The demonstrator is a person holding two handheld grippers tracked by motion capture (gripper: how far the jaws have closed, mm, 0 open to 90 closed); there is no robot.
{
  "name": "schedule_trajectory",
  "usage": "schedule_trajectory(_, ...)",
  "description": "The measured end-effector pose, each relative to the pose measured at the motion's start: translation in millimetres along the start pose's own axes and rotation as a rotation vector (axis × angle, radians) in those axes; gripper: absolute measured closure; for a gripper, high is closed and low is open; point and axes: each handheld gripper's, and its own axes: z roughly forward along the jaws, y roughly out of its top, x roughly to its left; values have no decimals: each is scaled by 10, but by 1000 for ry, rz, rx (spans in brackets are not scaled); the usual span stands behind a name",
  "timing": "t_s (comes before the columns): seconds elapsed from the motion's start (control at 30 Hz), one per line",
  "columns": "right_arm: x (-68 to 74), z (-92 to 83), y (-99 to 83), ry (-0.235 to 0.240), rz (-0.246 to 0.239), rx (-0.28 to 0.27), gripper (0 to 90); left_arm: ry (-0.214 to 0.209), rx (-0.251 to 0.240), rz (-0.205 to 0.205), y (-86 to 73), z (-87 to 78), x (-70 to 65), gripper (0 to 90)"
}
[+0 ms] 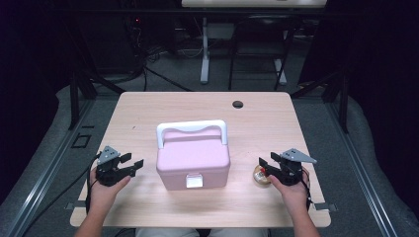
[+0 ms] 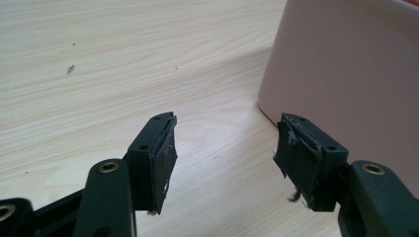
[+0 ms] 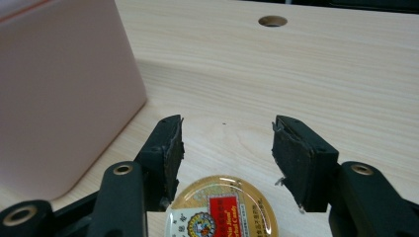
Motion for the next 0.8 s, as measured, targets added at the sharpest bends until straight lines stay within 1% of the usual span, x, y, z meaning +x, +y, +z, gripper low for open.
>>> schedule_trajectory(0.03,8,8,-7,-6,4,4,451,-7,15,-7,-4,-7,12,426)
schedule_trajectory(0.07,16,13,-11,-7,12,18,463,-7,15,-15,-9,6,17,431)
schedule_trajectory(0.17,44,36,-10,-10,13,24,473,-10,19,-24,-12,31,22,439)
schedule_trajectory(0.2,59,45,-7,-22,6,24,467,-9,23,-30,-11,43,17,439)
schedule_trajectory(0.23,76,56,-7,-35,11,22,461,-12,29,-35,-9,58,12,439)
schedule_trajectory(0.27,93,72,-15,-26,14,29,456,-1,37,-25,-5,73,-14,439)
schedule_trajectory(0.3,102,70,-18,-22,9,30,450,-3,39,-19,-2,82,-25,439)
schedule_trajectory(0.37,123,69,-14,-39,15,20,411,-19,62,-20,2,93,-44,441)
schedule_trajectory(0.4,123,69,-14,-39,15,20,411,-19,62,-20,2,93,-44,445)
schedule_trajectory(0.47,145,50,-8,-45,23,11,412,-21,69,-11,4,91,-85,447)
schedule_trajectory(0.53,163,37,-13,-41,11,7,439,-23,62,-12,7,89,-99,455)
schedule_trajectory(0.57,163,37,-13,-41,11,7,439,-30,60,-10,12,79,-108,455)
schedule_trajectory(0.6,179,24,-21,-18,-3,11,481,-45,44,-20,13,77,-134,483)
schedule_trajectory(0.63,186,27,-23,-2,-5,12,490,-45,44,-20,13,77,-134,492)
schedule_trajectory(0.73,213,35,-16,1,-20,4,511,-65,39,-21,19,85,-163,516)
schedule_trajectory(0.77,252,54,0,17,-25,2,521,-78,36,-25,23,94,-165,536)
schedule_trajectory(0.8,276,70,6,23,-29,7,523,-86,30,-34,26,100,-166,549)
